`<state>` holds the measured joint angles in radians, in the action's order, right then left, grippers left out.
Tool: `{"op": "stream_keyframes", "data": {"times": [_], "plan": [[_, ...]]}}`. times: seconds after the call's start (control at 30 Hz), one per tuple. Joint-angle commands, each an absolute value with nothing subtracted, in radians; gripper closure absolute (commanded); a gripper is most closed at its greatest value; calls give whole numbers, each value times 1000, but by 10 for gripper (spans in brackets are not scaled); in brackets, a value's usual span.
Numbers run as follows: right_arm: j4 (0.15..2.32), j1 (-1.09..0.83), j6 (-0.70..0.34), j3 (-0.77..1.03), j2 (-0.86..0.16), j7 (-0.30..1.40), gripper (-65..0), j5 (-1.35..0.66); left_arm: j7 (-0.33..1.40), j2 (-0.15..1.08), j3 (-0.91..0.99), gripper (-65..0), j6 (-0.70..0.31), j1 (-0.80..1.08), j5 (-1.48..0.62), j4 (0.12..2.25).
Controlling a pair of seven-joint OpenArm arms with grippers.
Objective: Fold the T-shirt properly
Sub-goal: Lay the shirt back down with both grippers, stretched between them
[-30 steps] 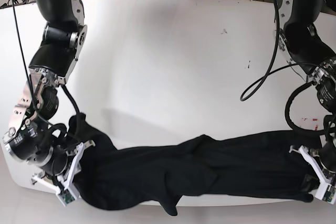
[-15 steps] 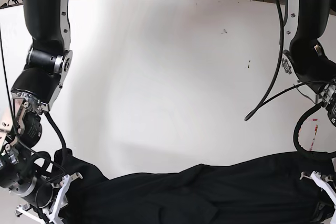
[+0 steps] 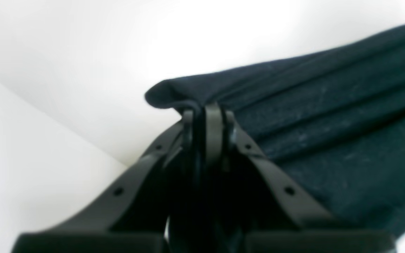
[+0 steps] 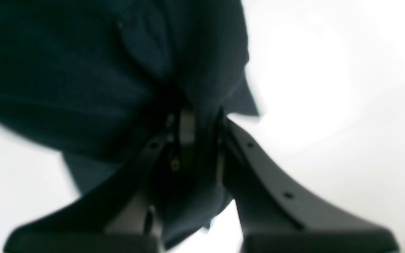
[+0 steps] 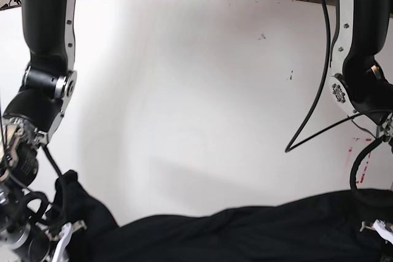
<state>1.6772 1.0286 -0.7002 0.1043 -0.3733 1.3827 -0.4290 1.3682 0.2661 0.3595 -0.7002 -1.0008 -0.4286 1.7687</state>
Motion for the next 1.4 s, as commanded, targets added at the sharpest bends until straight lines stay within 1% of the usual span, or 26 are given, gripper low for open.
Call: {"op": "stream_keyframes", "data": {"times": [0.0,0.2,0.47,0.53,0.67,0.87,1.13,1.37], "plan": [[1672,1118,-698,104,-424,1389,-17,-362,1345,288,368,-5,-697,-1082,-394,1773],[1659,1164,-698,98,-449,1386,-23,-352,1351,274,363,-4,-698,-1132,-403,1754],[1681,1088,-698,116,-467,1396,-20,-359,1356,268,362,-4,-698,-1079,-407,1760],[1712,1001,-698,142,-475,1396,-12,-376,1383,270,376,-9,-698,-987,-428,1769],[1737,859,-698,205,-465,1395,-9,-383,1382,272,386,-7,-698,-861,-446,1781],[1791,654,-698,286,-448,1366,-6,-392,1359,264,405,-2,-698,-708,-462,1799],[1840,475,-698,318,-432,1329,-2,-391,1346,263,425,-2,-698,-580,-468,1816],[1852,328,-698,343,-408,1274,0,-379,1329,263,432,-1,-698,-432,-480,1854]]}}
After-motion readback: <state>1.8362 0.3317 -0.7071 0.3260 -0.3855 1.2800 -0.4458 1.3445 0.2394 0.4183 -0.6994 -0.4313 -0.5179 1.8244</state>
